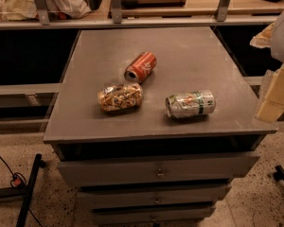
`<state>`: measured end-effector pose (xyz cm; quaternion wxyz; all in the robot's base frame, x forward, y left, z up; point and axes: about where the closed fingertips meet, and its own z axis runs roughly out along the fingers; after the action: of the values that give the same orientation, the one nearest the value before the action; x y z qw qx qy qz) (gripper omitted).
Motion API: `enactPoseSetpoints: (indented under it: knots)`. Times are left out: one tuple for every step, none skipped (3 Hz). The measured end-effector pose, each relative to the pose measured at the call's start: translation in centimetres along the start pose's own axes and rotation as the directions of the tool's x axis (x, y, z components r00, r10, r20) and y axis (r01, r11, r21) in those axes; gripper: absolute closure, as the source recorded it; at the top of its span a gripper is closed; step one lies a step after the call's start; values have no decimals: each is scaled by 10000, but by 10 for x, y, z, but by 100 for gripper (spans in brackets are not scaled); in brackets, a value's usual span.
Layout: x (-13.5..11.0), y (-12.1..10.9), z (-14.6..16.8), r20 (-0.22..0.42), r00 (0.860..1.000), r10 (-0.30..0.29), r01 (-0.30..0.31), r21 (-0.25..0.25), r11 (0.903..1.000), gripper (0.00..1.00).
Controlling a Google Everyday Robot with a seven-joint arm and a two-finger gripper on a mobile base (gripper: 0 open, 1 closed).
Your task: Place orange can upright
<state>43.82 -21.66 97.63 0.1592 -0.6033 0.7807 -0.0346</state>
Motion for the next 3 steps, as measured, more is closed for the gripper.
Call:
enactPoseSetpoints:
  knots:
    - [0,0,0,1,10000,0,0,2,10000,0]
    - [-9,0,-1,434,9988,-236,238,-42,9997,0]
    - [-58,8,11,937,9847,-1469,1509,-367,9879,0]
